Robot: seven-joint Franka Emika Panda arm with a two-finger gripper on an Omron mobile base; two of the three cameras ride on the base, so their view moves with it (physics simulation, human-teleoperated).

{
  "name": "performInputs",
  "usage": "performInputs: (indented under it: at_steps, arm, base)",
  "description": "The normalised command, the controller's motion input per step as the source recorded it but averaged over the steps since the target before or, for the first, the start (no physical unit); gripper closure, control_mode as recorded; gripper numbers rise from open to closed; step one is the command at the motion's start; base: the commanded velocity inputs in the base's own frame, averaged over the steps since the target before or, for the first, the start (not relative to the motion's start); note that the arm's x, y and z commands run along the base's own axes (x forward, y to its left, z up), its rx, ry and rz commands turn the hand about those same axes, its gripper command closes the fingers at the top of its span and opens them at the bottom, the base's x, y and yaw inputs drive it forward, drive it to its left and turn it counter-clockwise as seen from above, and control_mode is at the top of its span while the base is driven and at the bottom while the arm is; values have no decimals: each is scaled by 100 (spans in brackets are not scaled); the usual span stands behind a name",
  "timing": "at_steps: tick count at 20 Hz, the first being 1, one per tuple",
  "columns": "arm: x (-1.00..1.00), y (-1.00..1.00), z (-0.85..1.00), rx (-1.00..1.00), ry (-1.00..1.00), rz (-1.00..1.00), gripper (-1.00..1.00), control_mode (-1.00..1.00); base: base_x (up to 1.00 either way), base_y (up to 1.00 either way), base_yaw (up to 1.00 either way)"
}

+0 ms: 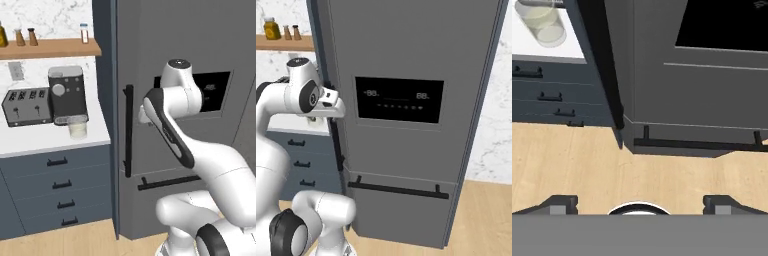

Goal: Grab a lemon wedge from the fridge and one ice cube from the ice bowl, and put them in the glass of lemonade.

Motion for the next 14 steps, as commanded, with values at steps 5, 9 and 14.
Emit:
performInputs:
  at_steps: [5,9,14]
  arm:
    - [0,0,0,0,0,0,-100,100]
    - [0,0,0,0,0,0,-100,100]
    - [0,0,0,0,0,0,-100,100]
  base:
    - [-44,17,0]
    - [-24,16,0]
    - [1,80,0]
